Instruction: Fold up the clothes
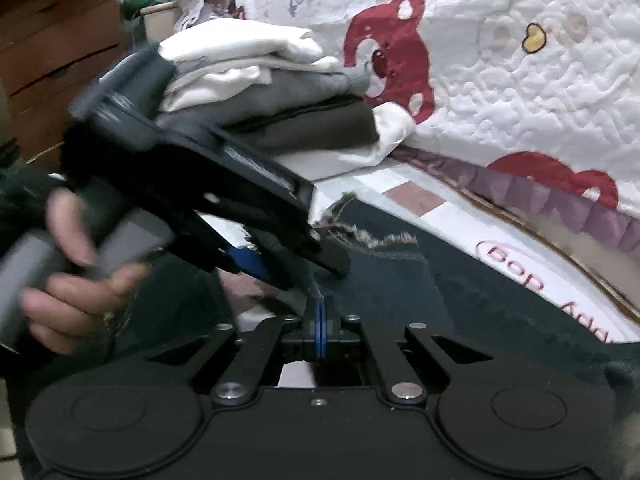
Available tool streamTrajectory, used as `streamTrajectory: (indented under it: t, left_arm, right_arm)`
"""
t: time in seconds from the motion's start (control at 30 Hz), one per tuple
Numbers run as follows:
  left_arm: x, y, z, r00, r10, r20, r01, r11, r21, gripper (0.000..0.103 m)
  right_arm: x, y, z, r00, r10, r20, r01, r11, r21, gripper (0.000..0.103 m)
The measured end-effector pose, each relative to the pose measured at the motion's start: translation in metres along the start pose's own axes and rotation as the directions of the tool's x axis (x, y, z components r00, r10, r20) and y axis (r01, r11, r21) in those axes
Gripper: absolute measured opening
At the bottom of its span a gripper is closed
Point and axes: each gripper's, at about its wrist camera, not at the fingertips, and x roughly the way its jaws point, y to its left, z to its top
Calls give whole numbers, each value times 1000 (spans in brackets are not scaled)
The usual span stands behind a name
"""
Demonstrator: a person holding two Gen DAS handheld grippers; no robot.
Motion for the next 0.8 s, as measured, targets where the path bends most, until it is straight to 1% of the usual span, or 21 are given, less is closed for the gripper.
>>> streamTrajectory:
  t: [0.03,0.07,0.1,0.13,0.2,0.27,0.3,0.33,0.37,0.4,0.43,0.47,0.5,0.53,0.57,0.6,0.63,0.67,0.7,0.77,0.8]
  left_arm:
    - [3,1,-2,1000,3,-15,-3,1000,-1,22]
    - [3,0,-3,1000,-20,-16,20,1000,-2,7]
    - [0,-5,-3,999,-40,-1,40,999,17,3]
    - [-5,-13,-3,999,-35,26,33,997,64,3]
    - [-13,-29,-4,995,-4,104,-13,986,169,3]
    - [-24,-41,2,984,-19,175,-16,980,196,3]
    - [-29,-46,5,977,-30,210,-14,979,205,3]
    - [-38,-53,11,965,-50,259,-8,976,218,3]
    - [-50,-60,18,945,-75,319,-3,971,238,3]
    - [-63,-67,25,920,-102,378,1,966,259,3]
    - [-77,-74,31,891,-129,435,2,960,281,3]
    - [-87,-78,36,868,-136,477,-11,956,292,3]
    - [-91,-79,40,856,-117,504,-38,957,286,3]
    - [-88,-74,42,857,-92,507,-56,961,270,3]
    - [-82,-67,44,863,-68,500,-70,965,252,3]
    - [-70,-57,46,879,-31,476,-86,971,222,3]
    - [-56,-46,47,897,12,441,-105,977,187,3]
    - [-41,-33,47,918,51,393,-117,982,145,3]
    - [-29,-21,47,933,82,351,-127,986,106,3]
    - [-10,1,46,952,137,274,-151,988,32,3]
    - [-4,6,47,956,147,255,-156,988,14,3]
  right_arm:
    - [-1,0,-4,1000,6,2,-6,1000,5,2]
    - [-3,-2,-8,1000,11,11,-11,1000,21,2]
    - [-7,-6,-12,1000,14,26,-15,999,52,2]
    - [-13,-13,-18,999,7,45,-12,995,102,1]
    - [-33,-35,-31,996,-43,83,21,967,255,5]
    - [-56,-61,-49,990,-111,92,67,921,384,12]
    - [-67,-75,-59,985,-151,86,98,890,445,15]
    - [-78,-92,-72,976,-207,62,147,847,511,21]
    - [-91,-111,-87,963,-267,25,203,787,583,24]
    - [-104,-129,-102,950,-313,-8,244,722,647,26]
    - [-117,-143,-117,939,-343,-32,264,657,706,27]
    - [-129,-157,-132,927,-370,-57,281,587,759,27]
    - [-141,-172,-147,915,-395,-85,296,512,806,27]
    - [-153,-182,-161,903,-416,-105,303,445,843,28]
    - [-162,-188,-173,893,-436,-111,299,391,871,32]
    - [-172,-194,-186,883,-454,-119,293,335,895,35]
    - [-180,-198,-195,872,-472,-129,293,292,910,42]
    - [-184,-200,-201,861,-488,-142,303,269,914,47]
    - [-189,-202,-207,850,-504,-154,312,245,918,47]
    - [-193,-204,-215,833,-528,-165,314,205,927,49]
    - [-192,-206,-217,832,-530,-166,305,186,934,50]
